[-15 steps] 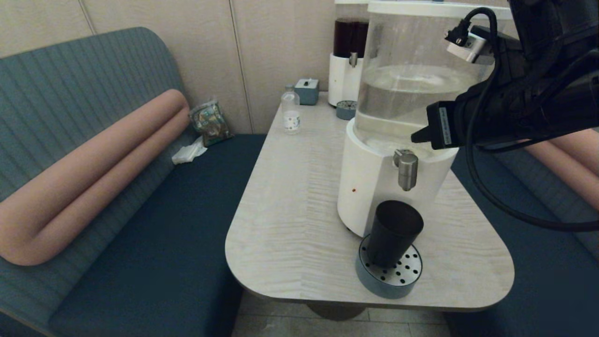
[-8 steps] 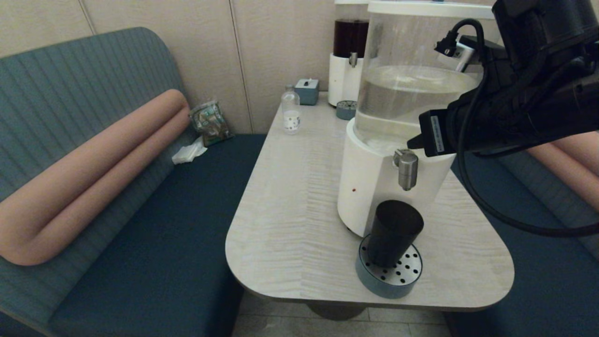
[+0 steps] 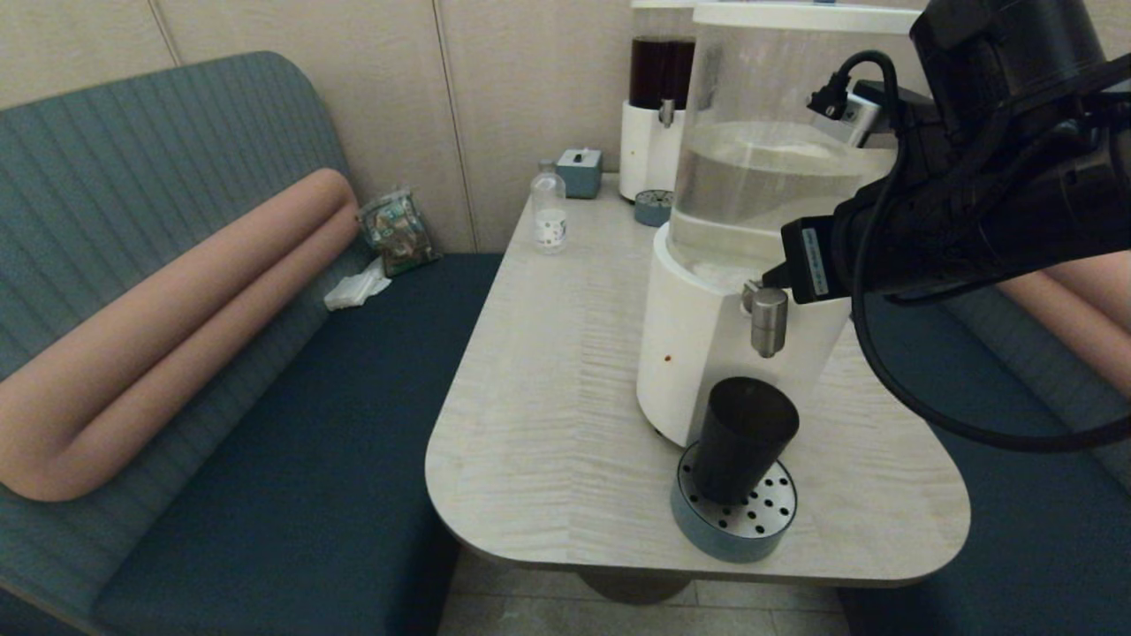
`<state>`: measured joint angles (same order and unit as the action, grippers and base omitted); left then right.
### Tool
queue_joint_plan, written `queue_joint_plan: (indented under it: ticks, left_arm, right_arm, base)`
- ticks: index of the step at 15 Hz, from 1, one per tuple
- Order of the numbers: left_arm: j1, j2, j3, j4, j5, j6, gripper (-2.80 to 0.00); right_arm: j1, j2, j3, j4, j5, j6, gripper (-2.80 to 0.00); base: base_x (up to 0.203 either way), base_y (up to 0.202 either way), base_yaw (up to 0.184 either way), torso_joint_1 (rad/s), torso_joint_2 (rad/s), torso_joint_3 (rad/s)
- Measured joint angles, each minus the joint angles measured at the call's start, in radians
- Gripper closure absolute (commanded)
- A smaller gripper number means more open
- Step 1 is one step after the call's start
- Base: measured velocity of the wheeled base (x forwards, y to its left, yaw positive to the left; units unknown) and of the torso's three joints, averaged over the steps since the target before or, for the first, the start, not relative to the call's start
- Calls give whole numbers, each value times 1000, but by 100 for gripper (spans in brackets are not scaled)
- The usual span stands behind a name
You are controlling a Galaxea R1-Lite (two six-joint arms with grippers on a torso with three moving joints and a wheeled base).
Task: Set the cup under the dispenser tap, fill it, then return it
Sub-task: Turn off the faucet
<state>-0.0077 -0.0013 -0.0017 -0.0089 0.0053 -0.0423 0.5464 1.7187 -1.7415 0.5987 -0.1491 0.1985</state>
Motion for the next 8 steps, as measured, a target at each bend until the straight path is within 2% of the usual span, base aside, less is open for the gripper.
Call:
queue_joint_plan:
  ticks: [8]
  left_arm:
    - [0, 0, 0, 0, 0, 0, 0]
  right_arm:
    - [4, 1, 13, -1, 50, 1, 0]
  base:
    - [0, 0, 0, 0, 0, 0]
